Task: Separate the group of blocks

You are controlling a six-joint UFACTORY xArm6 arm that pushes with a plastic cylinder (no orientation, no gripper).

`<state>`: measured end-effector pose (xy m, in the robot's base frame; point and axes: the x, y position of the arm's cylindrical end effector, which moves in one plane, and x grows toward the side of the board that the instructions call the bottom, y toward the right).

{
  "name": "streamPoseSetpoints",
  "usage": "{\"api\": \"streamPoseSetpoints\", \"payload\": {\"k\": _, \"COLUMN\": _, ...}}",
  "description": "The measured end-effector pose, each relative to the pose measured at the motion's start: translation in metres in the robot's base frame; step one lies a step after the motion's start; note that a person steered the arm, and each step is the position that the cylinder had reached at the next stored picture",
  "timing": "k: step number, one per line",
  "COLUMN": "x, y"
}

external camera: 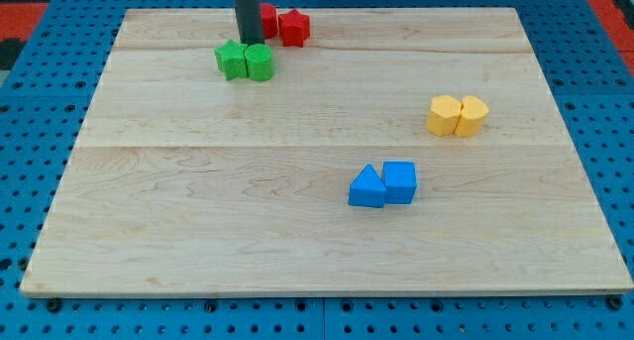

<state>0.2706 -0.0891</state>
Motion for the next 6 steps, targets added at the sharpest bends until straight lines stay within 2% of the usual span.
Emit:
{"api": "streamPoseSetpoints", "payload": {"k": 2, "x": 0.0, "y": -0.045}}
{"api": "streamPoseSetpoints", "payload": {"k": 3, "x": -0.011, "y": -0.014}}
{"api": "streamPoseSetpoints", "payload": {"k": 6, "x": 0.009, "y": 0.041}}
